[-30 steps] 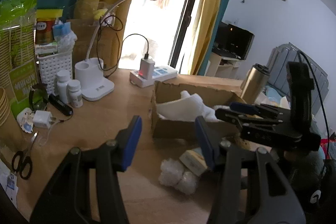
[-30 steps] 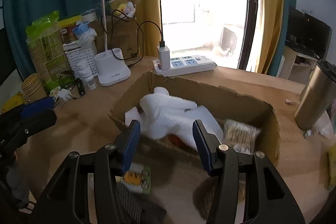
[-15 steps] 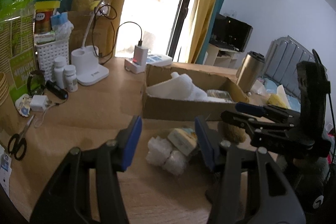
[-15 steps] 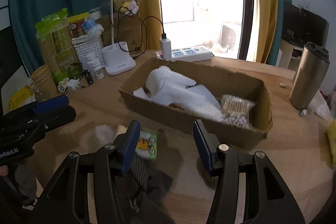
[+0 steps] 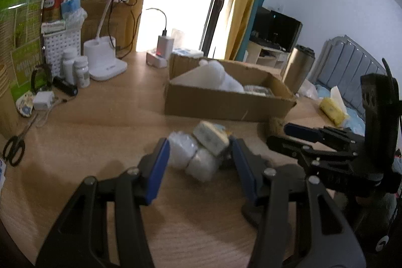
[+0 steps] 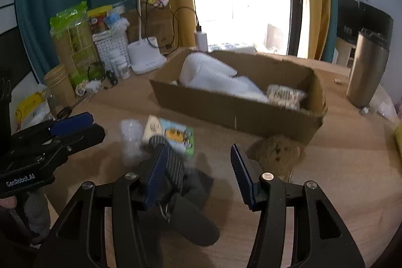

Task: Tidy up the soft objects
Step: 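Move both grippers back from the box toward the items on the desk, then grasp the bubble-wrap packets with the left gripper while the right grasps the grey sock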

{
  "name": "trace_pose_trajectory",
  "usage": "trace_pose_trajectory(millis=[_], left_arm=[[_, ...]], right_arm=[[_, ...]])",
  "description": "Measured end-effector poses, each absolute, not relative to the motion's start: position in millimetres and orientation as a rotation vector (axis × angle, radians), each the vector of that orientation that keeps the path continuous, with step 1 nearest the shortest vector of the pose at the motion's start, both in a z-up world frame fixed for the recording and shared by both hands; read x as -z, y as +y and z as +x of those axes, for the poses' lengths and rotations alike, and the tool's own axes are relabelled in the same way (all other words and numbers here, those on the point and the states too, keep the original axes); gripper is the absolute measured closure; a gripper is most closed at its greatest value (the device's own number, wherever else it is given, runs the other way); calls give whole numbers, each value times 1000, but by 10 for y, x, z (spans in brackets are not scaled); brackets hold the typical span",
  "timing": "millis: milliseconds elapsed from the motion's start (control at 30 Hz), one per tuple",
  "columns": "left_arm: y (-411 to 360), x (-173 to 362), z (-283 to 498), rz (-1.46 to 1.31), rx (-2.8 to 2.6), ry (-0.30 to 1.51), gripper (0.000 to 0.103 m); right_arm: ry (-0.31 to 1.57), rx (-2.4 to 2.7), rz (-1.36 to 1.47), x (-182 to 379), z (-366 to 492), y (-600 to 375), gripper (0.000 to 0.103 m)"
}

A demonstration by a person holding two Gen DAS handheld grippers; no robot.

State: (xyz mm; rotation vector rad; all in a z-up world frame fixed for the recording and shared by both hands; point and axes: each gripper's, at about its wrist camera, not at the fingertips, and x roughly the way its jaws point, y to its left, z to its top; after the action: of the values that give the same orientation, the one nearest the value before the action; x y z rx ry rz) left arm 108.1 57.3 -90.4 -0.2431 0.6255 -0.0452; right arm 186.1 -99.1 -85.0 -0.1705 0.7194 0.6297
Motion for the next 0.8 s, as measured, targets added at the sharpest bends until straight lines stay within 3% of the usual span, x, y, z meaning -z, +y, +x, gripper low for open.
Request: trace_pose_trajectory(millis=[800], left_arm=[[494,1110,1129,-236,28,699,49]], right_arm=[[823,-685,-182,1239,1761,-1033,51]])
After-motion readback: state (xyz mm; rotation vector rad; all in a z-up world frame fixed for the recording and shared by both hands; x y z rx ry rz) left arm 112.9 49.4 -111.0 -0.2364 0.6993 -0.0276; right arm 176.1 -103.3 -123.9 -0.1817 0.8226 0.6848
